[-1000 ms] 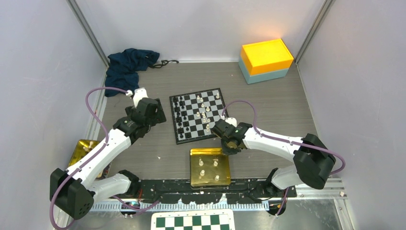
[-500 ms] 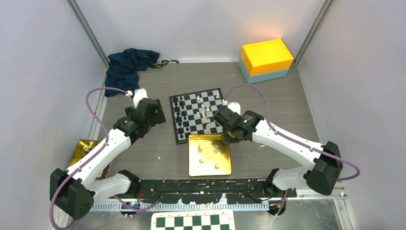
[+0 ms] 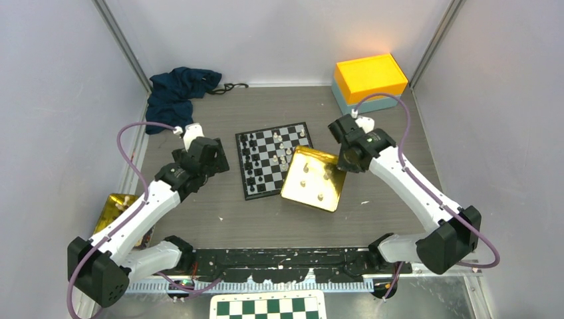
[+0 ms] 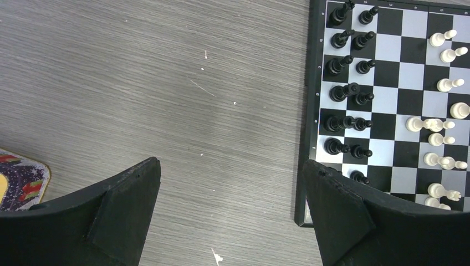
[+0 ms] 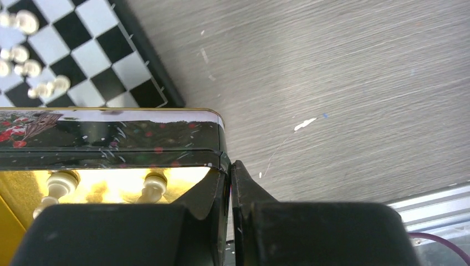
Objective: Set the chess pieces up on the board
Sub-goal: Pick up the storage box at the center of the board, then place the storage box at the center of the board.
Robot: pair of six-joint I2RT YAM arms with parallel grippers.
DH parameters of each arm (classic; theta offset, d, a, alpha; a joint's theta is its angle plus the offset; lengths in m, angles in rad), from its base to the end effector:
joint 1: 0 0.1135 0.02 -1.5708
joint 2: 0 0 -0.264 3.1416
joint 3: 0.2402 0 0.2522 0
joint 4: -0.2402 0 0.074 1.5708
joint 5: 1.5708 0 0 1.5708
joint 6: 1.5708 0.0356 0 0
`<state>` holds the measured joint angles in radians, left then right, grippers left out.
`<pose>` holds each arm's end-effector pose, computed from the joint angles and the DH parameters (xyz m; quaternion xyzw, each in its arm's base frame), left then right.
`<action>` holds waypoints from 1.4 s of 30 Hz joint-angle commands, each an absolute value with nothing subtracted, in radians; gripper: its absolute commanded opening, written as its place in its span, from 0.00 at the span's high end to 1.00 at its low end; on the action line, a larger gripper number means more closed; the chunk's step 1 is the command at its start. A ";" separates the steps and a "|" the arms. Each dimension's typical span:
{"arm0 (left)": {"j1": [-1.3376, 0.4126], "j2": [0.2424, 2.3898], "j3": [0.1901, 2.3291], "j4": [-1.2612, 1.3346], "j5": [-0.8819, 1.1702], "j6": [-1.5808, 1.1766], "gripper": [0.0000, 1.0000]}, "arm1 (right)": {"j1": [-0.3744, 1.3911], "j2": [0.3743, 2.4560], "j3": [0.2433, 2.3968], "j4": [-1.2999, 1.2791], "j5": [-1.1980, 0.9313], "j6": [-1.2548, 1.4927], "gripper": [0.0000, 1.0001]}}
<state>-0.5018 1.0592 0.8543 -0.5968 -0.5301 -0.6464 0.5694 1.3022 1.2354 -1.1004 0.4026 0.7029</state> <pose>0.1977 -0.0879 0.2774 -0.1626 0.8852 0.0073 0.4359 0.2099 0.1178 0.3134 0.1040 0.9551 -0.0409 0.2743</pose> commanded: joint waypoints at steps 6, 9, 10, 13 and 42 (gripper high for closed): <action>-0.495 1.011 0.891 -0.598 -0.560 -0.624 0.00 | 0.326 1.343 1.336 -1.015 0.356 0.670 0.99; -0.495 1.008 0.894 -0.596 -0.566 -0.612 0.00 | 0.272 1.382 1.363 -1.002 0.351 0.667 0.99; -0.495 1.006 0.895 -0.596 -0.567 -0.610 0.00 | 0.257 1.392 1.368 -0.995 0.351 0.671 0.99; -0.495 1.003 0.896 -0.594 -0.571 -0.603 0.00 | 0.219 1.426 1.376 -0.976 0.352 0.694 0.99; -0.495 0.988 0.870 -0.561 -0.579 -0.566 0.00 | 0.061 1.636 1.372 -0.876 0.515 0.988 0.99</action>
